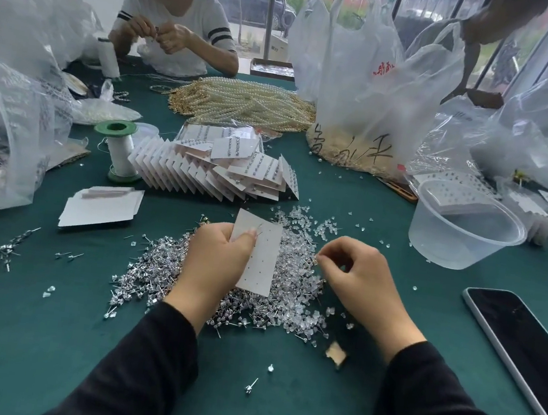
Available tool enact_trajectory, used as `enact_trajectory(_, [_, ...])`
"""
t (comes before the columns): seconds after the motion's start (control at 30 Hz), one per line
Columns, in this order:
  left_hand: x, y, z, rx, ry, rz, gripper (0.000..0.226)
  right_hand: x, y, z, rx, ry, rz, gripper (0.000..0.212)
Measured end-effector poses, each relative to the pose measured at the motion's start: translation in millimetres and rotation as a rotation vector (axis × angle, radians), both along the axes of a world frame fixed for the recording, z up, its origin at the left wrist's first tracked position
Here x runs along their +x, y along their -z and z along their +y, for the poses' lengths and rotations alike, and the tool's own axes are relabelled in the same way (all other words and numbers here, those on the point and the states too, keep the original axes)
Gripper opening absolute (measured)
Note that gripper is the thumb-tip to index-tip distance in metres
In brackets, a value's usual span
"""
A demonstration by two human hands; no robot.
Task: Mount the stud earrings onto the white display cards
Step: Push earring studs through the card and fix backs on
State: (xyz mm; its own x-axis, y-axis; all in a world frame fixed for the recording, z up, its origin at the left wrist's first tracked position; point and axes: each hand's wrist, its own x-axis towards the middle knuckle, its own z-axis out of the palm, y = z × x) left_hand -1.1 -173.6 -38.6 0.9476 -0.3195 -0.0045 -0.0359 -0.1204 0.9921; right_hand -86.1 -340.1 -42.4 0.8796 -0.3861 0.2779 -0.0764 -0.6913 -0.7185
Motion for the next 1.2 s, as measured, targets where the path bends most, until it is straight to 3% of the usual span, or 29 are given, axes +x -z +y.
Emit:
enact_trajectory(0.27, [-8.1,0.8,-5.2,0.006,0.029,-0.008,0.038,0.2,6.2,-0.1,0.033,0.064,-0.021,0.014])
enact_trajectory(0.43, [-8.9,1.7,-4.0,0.038,0.023,-0.036,0.037,-1.6,3.7,2.4,-0.077,0.065,-0.013,0.020])
enact_trajectory(0.7, [-10.8,1.8,-4.0,0.074,0.037,-0.062,0.034,-7.8,2.4,8.4,-0.225,-0.031,0.130,0.008])
enact_trajectory(1.03, [-12.1,-0.6,-2.9,0.085,0.037,-0.053,0.029,-9.9,2.6,2.9,-0.200,-0.004,0.168,0.007])
enact_trajectory(1.2, [-14.5,-1.5,-3.2,0.096,0.056,-0.064,0.030,-9.3,1.4,4.3,-0.147,0.045,0.053,0.007])
